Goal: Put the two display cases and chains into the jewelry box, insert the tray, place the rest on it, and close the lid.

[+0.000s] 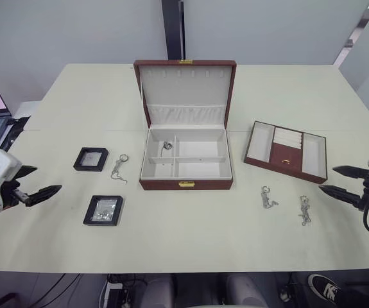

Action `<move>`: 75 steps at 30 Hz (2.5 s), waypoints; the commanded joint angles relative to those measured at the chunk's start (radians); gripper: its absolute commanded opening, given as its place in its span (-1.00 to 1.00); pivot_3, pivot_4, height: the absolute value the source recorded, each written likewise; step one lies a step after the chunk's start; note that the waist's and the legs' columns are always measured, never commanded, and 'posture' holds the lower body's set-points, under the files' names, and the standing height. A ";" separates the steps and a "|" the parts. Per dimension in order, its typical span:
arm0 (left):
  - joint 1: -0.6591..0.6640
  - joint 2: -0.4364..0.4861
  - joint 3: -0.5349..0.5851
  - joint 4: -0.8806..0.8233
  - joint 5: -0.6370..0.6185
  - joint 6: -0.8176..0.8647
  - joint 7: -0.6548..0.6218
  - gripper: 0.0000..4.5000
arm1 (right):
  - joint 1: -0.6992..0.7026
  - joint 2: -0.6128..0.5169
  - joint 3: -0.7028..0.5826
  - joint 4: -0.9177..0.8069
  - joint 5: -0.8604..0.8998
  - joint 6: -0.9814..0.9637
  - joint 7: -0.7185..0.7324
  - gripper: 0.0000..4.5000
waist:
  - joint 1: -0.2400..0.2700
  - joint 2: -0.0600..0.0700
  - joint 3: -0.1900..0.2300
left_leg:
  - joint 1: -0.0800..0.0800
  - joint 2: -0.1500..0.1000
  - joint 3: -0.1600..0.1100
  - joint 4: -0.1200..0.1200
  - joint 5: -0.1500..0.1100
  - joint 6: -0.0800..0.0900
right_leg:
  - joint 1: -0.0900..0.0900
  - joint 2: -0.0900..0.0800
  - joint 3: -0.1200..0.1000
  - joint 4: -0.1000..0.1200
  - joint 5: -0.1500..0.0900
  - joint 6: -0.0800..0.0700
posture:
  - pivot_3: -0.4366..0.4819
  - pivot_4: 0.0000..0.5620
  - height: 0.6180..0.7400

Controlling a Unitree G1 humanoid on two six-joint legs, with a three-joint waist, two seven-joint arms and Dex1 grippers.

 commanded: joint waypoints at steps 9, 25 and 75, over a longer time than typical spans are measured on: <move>-0.437 0.008 -0.360 0.307 0.233 -0.245 -0.186 0.99 | -0.227 0.191 0.172 -0.595 0.267 0.284 -0.201 1.00 | 0.003 0.000 0.000 | -0.003 -0.001 -0.001 0.001 0.000 0.000 | -0.002 0.002 -0.002 0.000 0.000 0.000 | -0.05 -0.47 1.00; -0.751 -0.114 -0.550 0.698 0.435 -0.464 -0.223 0.99 | -0.243 0.244 0.241 -0.734 0.305 0.336 -0.296 1.00 | -0.003 -0.001 0.000 | -0.003 -0.001 -0.002 0.002 0.000 0.000 | -0.003 0.001 -0.002 0.002 0.000 0.000 | -0.05 -0.47 1.00; -0.825 -0.196 -0.531 -0.063 0.206 0.104 -0.469 -0.99 | -0.123 0.209 0.132 -0.710 0.277 0.326 -0.372 1.00 | 0.001 -0.002 -0.001 | -0.003 -0.002 -0.003 0.003 0.000 0.000 | -0.001 0.001 -0.002 0.002 0.000 0.000 | -0.05 -0.47 1.00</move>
